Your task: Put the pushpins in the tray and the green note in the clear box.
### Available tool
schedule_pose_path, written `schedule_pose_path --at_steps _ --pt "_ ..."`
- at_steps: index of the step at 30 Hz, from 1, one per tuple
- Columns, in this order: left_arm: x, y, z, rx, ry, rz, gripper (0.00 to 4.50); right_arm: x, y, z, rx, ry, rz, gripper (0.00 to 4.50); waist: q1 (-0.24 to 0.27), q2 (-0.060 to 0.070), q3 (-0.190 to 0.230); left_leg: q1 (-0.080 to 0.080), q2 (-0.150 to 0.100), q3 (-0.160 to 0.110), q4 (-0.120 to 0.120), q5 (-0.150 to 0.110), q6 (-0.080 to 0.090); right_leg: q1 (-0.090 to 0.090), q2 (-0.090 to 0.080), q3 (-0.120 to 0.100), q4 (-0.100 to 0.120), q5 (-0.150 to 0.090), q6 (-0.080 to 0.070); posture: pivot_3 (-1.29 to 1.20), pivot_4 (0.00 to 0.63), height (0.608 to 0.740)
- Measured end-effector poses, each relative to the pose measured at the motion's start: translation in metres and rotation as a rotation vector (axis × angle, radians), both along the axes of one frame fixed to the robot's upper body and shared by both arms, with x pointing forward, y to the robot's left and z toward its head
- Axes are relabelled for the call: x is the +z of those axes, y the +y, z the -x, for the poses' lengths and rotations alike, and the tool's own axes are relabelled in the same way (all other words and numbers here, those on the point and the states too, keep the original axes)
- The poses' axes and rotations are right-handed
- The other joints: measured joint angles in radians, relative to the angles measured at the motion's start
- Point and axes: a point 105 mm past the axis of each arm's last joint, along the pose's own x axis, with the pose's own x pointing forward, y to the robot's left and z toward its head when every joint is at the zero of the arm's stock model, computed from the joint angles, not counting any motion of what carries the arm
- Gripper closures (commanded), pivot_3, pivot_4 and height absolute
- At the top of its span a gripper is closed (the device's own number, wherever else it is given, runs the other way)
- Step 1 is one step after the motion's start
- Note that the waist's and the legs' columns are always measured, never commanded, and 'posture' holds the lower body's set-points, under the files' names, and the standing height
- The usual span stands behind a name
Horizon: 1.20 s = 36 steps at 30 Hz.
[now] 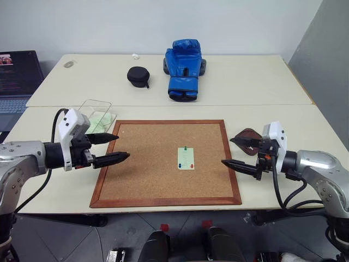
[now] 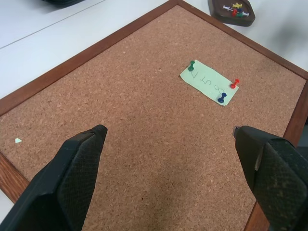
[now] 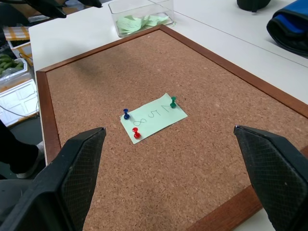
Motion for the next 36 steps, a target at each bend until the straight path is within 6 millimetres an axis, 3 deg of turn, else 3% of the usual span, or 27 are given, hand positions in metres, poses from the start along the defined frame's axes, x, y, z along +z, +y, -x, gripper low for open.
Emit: schedule_pose_path --at_steps 23,24,29,32,36 --pt "-0.005 -0.004 -0.002 -0.010 -0.016 -0.001 0.02 0.000 0.002 -0.001 -0.001 -0.007 -0.007 0.00 0.000 0.000 0.000 -0.001 0.000 -0.001 0.000 0.000 0.000 -0.001 0.000 0.000 0.000 0.000 0.000 0.00 0.150 0.740" --pt "-0.005 -0.006 -0.004 -0.013 -0.035 0.003 0.37 0.000 0.003 -0.001 -0.004 -0.014 -0.014 0.00 0.001 0.000 0.000 -0.001 0.000 -0.001 0.000 0.000 0.000 -0.001 0.000 0.000 0.001 0.000 0.000 0.00 0.150 0.740" --pt "-0.015 -0.019 -0.013 -0.025 -0.101 0.024 1.03 -0.006 0.012 -0.005 -0.011 -0.024 -0.026 0.00 0.000 0.000 0.000 -0.001 0.000 -0.001 0.001 0.000 0.000 -0.001 0.000 0.001 0.001 0.000 0.000 0.00 0.150 0.740" --pt "-0.030 -0.042 -0.013 -0.076 -0.099 0.075 1.61 -0.005 0.030 -0.008 0.019 -0.047 -0.057 0.00 0.000 0.000 0.000 -0.001 0.000 -0.001 0.001 0.000 0.000 -0.001 0.000 0.001 0.001 0.000 0.000 0.00 0.150 0.740" --pt "-0.040 -0.054 -0.016 -0.083 -0.108 0.090 2.35 -0.010 0.039 -0.012 0.022 -0.056 -0.060 0.00 0.001 0.000 0.000 -0.001 0.000 -0.001 0.001 0.000 0.000 -0.001 0.000 0.001 0.001 0.000 0.000 0.00 0.150 0.740"
